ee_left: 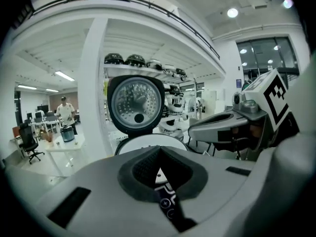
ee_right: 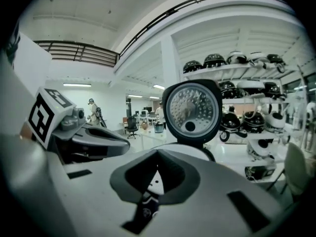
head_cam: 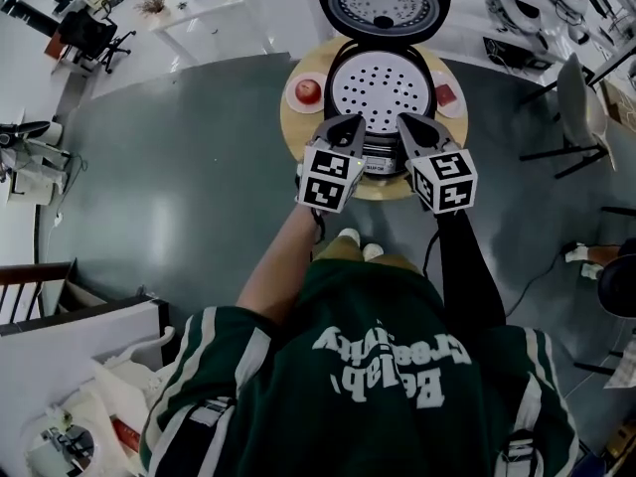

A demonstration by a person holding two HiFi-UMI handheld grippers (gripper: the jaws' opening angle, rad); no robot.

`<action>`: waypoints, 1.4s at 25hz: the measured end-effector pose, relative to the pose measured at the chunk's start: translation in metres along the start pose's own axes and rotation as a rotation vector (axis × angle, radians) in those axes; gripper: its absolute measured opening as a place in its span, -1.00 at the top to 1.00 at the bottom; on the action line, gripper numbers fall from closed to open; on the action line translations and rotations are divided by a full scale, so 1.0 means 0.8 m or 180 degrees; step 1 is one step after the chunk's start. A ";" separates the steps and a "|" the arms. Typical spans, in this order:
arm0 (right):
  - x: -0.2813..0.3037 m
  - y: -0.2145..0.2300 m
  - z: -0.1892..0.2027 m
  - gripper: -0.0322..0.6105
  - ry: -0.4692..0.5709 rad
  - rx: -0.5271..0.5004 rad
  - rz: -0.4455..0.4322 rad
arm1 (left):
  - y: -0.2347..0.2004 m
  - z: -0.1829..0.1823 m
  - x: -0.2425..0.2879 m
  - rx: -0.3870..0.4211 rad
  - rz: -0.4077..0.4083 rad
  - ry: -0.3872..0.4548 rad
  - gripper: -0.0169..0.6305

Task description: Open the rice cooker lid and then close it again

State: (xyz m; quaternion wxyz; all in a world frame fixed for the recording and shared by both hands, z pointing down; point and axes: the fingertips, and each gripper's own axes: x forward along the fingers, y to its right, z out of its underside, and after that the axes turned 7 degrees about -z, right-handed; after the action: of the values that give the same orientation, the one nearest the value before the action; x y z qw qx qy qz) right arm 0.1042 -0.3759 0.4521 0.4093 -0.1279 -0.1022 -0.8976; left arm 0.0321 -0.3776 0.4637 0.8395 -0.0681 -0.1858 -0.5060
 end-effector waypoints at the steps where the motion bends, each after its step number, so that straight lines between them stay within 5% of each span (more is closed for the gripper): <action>1: -0.001 0.008 -0.013 0.89 0.0068 0.0007 0.0048 | -0.005 -0.014 0.002 -0.0018 0.0034 0.0048 0.96; 21: 0.048 0.188 -0.323 0.85 0.0872 -0.0621 0.0921 | -0.174 -0.321 0.098 0.0152 -0.0016 0.1199 0.96; 28: 0.088 0.226 -0.340 0.82 0.0583 -0.0794 0.0963 | -0.173 -0.363 0.146 0.0495 0.0167 0.1212 0.96; 35: 0.108 0.245 -0.314 0.85 0.0415 -0.0593 0.0964 | -0.180 -0.347 0.174 0.0459 0.0200 0.1054 0.96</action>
State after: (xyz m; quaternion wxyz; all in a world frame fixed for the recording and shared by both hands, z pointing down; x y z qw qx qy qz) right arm 0.1621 -0.6362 0.2570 0.5319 -0.1207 0.0285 -0.8377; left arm 0.0317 -0.6453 0.2506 0.8768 0.0708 -0.0786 -0.4692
